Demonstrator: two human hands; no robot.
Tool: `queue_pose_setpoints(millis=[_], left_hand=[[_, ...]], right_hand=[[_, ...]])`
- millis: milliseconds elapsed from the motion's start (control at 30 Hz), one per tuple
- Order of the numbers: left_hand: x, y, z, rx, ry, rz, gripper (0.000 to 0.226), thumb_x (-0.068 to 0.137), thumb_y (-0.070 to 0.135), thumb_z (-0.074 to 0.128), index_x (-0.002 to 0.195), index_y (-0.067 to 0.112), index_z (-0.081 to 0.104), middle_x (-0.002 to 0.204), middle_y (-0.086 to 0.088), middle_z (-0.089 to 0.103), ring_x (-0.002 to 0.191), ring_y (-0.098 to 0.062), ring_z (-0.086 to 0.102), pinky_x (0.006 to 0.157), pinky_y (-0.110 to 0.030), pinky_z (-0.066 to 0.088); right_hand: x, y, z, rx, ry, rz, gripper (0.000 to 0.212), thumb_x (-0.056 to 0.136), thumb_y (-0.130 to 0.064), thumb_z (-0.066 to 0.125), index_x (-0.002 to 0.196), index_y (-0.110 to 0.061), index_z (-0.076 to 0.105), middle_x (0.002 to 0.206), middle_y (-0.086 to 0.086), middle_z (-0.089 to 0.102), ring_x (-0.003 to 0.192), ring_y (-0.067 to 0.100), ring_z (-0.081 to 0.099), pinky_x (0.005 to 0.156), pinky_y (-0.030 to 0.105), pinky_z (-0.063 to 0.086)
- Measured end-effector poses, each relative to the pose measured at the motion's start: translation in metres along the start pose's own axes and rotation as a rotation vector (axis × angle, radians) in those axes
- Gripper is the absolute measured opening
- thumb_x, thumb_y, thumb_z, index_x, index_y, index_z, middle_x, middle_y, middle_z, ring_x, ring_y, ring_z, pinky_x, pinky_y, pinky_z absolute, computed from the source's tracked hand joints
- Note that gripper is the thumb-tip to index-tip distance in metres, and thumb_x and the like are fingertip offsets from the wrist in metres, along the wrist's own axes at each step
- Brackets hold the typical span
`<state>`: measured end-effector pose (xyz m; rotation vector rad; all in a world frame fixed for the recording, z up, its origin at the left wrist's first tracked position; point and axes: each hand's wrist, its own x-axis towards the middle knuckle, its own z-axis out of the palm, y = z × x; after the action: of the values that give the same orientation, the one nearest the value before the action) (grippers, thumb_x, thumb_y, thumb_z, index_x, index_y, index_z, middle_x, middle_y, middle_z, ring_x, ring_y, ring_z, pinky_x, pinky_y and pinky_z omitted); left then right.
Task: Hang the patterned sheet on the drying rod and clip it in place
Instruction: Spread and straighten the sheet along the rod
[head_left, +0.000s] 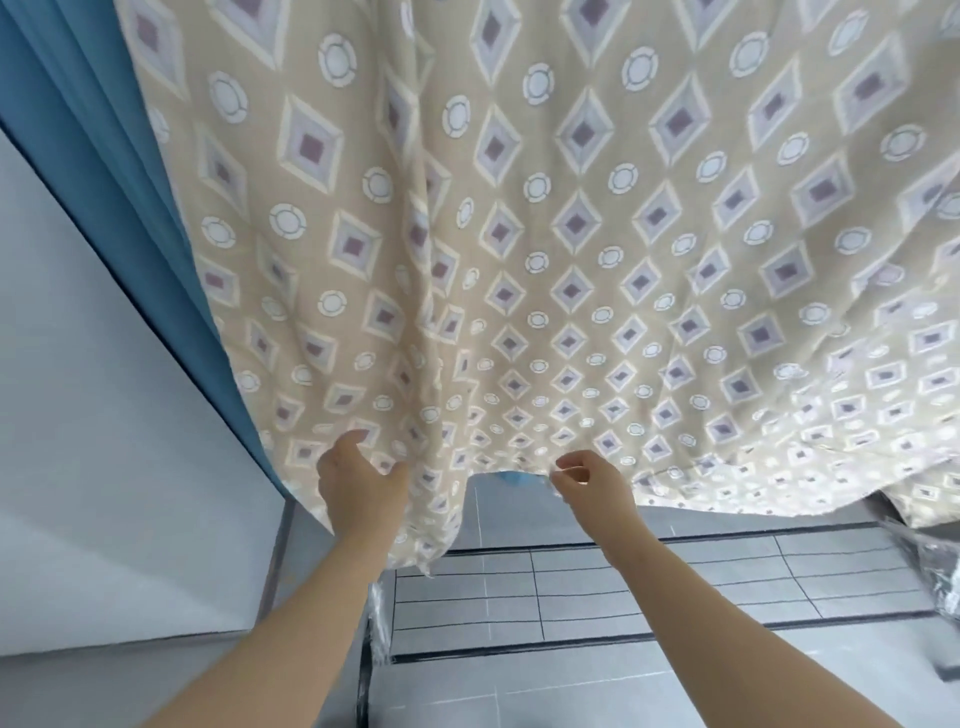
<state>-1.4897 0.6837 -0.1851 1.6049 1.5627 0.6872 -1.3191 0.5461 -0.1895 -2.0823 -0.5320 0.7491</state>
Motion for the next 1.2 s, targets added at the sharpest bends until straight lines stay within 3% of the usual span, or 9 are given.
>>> queue_pose_setpoints(millis=[300, 367, 467, 600, 667, 867, 967, 1133, 1200], left_hand=[[-0.075, 0.035, 0.109, 0.030, -0.365, 0.041, 0.023, 0.084, 0.010, 0.058, 0.106, 0.017, 0.057, 0.109, -0.001, 0.058, 0.088, -0.017, 0.056, 0.070, -0.024, 0.038], [-0.076, 0.039, 0.123, 0.044, -0.404, 0.038, 0.019, 0.086, 0.011, 0.056, 0.102, 0.021, 0.055, 0.106, 0.003, 0.057, 0.081, -0.014, 0.055, 0.059, -0.021, 0.038], [-0.068, 0.046, 0.142, 0.076, -0.430, 0.048, 0.016, 0.087, 0.012, 0.056, 0.098, 0.022, 0.054, 0.102, 0.006, 0.057, 0.085, -0.014, 0.054, 0.057, -0.013, 0.037], [-0.048, 0.064, 0.164, 0.086, -0.463, 0.041, 0.014, 0.087, 0.012, 0.055, 0.096, 0.023, 0.054, 0.100, 0.005, 0.058, 0.086, -0.014, 0.053, 0.059, -0.018, 0.040], [-0.039, 0.080, 0.176, 0.098, -0.505, 0.084, 0.013, 0.087, 0.013, 0.055, 0.097, 0.023, 0.055, 0.100, 0.004, 0.058, 0.087, -0.014, 0.053, 0.059, -0.015, 0.038], [-0.028, 0.152, 0.212, 0.145, -0.583, 0.278, 0.024, 0.087, 0.016, 0.057, 0.110, 0.022, 0.056, 0.101, 0.005, 0.057, 0.085, -0.013, 0.056, 0.062, -0.020, 0.042], [-0.032, 0.189, 0.230, 0.100, -0.535, 0.402, 0.035, 0.085, 0.016, 0.062, 0.118, 0.023, 0.052, 0.107, 0.004, 0.054, 0.087, -0.013, 0.054, 0.076, -0.028, 0.046], [-0.061, 0.244, 0.274, 0.014, -0.357, 0.682, 0.064, 0.074, 0.027, 0.076, 0.128, 0.020, 0.044, 0.128, 0.001, 0.043, 0.112, -0.014, 0.044, 0.092, -0.031, 0.040], [-0.081, 0.264, 0.297, 0.021, -0.243, 0.765, 0.083, 0.062, 0.047, 0.076, 0.130, 0.021, 0.037, 0.133, -0.005, 0.039, 0.120, -0.021, 0.040, 0.095, -0.034, 0.039]], right_hand=[[0.018, 0.068, -0.098, 0.024, 0.009, 0.102, 0.015, 0.090, -0.020, 0.053, 0.103, -0.018, 0.057, 0.095, 0.000, 0.063, 0.078, 0.018, 0.055, 0.057, 0.024, 0.039], [0.027, 0.076, -0.112, 0.020, 0.060, 0.129, 0.020, 0.090, -0.022, 0.053, 0.109, -0.015, 0.057, 0.095, 0.000, 0.063, 0.079, 0.018, 0.056, 0.056, 0.024, 0.039], [0.045, 0.078, -0.134, 0.015, 0.195, 0.198, 0.036, 0.092, -0.028, 0.052, 0.123, -0.012, 0.048, 0.098, 0.003, 0.061, 0.076, 0.019, 0.056, 0.064, 0.029, 0.042], [0.075, 0.062, -0.166, 0.026, 0.364, 0.201, 0.069, 0.087, -0.039, 0.058, 0.141, -0.010, 0.025, 0.135, 0.013, 0.046, 0.115, 0.031, 0.049, 0.090, 0.041, 0.042], [0.091, 0.045, -0.182, 0.058, 0.423, 0.101, 0.077, 0.084, -0.041, 0.063, 0.143, -0.012, 0.024, 0.138, 0.013, 0.041, 0.124, 0.030, 0.044, 0.097, 0.043, 0.040], [0.130, -0.011, -0.230, 0.264, 0.476, -0.144, 0.073, 0.079, -0.036, 0.070, 0.138, -0.016, 0.031, 0.117, 0.000, 0.048, 0.104, 0.014, 0.049, 0.075, 0.020, 0.036], [0.146, -0.025, -0.263, 0.337, 0.504, -0.274, 0.062, 0.079, -0.027, 0.072, 0.130, -0.017, 0.038, 0.105, -0.012, 0.052, 0.092, 0.006, 0.055, 0.069, 0.009, 0.041], [0.174, -0.017, -0.318, 0.273, 0.449, -0.385, 0.028, 0.082, -0.030, 0.067, 0.105, -0.026, 0.051, 0.092, -0.012, 0.059, 0.084, 0.004, 0.056, 0.079, 0.020, 0.044], [0.179, -0.003, -0.338, 0.271, 0.483, -0.377, 0.019, 0.084, -0.029, 0.063, 0.098, -0.022, 0.052, 0.085, -0.010, 0.056, 0.077, 0.004, 0.054, 0.075, 0.022, 0.042]])
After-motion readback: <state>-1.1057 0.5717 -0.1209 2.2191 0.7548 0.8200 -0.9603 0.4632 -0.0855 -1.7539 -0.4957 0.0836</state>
